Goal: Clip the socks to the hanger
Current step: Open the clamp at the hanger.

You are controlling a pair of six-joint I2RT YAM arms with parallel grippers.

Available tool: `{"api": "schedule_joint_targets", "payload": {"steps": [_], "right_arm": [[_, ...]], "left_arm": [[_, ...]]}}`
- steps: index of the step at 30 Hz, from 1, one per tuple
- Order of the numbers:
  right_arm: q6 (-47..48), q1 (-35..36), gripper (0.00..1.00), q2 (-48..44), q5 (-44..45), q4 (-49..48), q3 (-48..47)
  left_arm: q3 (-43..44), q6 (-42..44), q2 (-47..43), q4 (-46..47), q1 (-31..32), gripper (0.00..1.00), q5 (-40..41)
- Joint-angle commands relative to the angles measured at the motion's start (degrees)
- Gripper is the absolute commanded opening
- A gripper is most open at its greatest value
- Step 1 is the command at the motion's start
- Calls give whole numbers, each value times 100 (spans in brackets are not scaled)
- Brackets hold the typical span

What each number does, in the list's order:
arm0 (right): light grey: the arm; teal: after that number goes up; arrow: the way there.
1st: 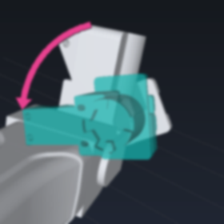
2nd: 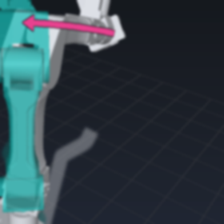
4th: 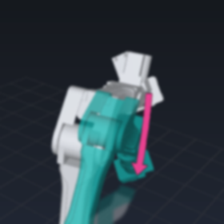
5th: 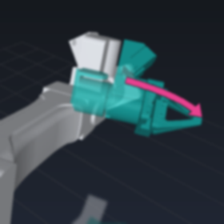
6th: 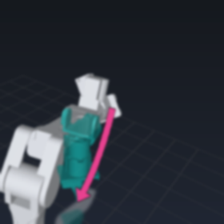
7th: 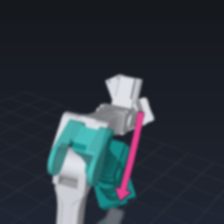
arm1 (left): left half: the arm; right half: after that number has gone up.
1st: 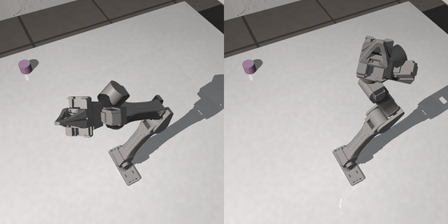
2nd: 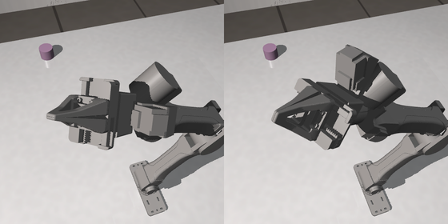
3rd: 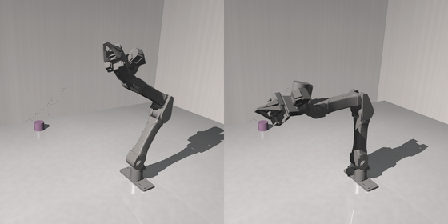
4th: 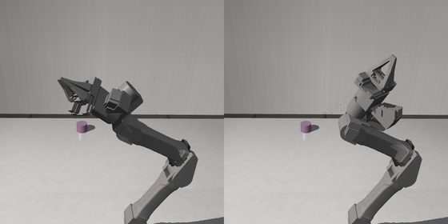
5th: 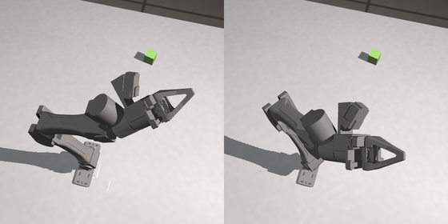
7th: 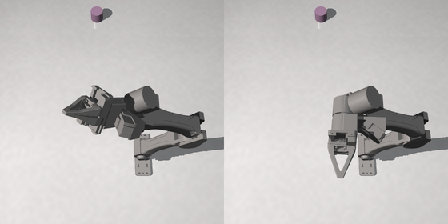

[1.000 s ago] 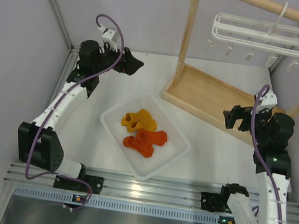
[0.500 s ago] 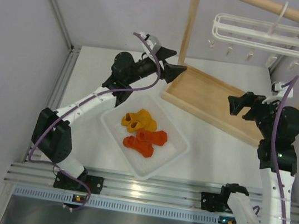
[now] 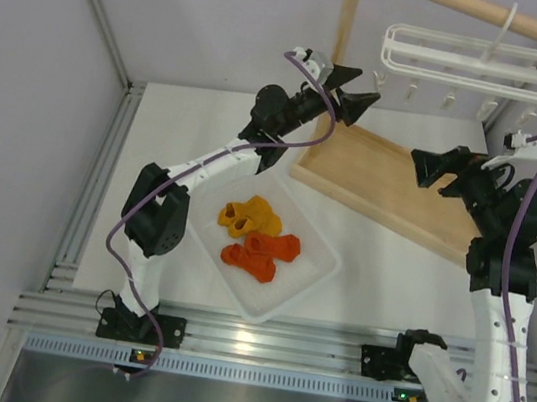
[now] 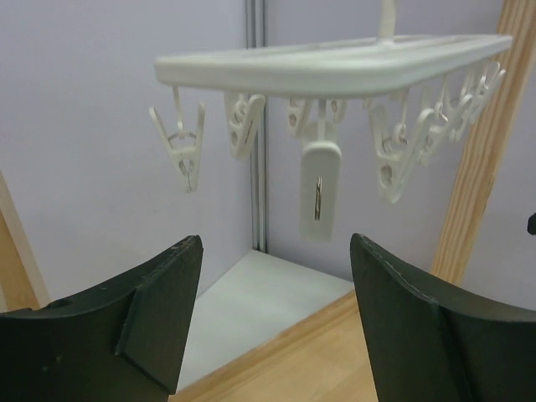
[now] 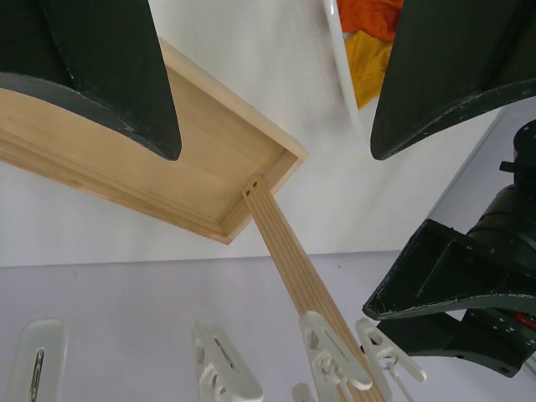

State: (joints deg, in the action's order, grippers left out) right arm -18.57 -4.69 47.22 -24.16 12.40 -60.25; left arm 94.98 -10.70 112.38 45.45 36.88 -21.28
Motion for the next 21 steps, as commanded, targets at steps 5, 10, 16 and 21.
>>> {"api": "schedule_joint_targets", "payload": {"steps": [5,10,16,21], "right_arm": [[-235,20,94,287,-106,-713,-505],[-358,73,93,481,-53,-915,-672],[-385,266,93,744,-97,-1188,-822],[-428,416,91,947,17,-1600,-901]], "left_arm": [[855,-213,399,614,82,73,-43],[952,-213,522,614,91,67,-289],[1224,-231,654,465,100,56,-254],[1295,-275,628,430,100,47,-263]]}}
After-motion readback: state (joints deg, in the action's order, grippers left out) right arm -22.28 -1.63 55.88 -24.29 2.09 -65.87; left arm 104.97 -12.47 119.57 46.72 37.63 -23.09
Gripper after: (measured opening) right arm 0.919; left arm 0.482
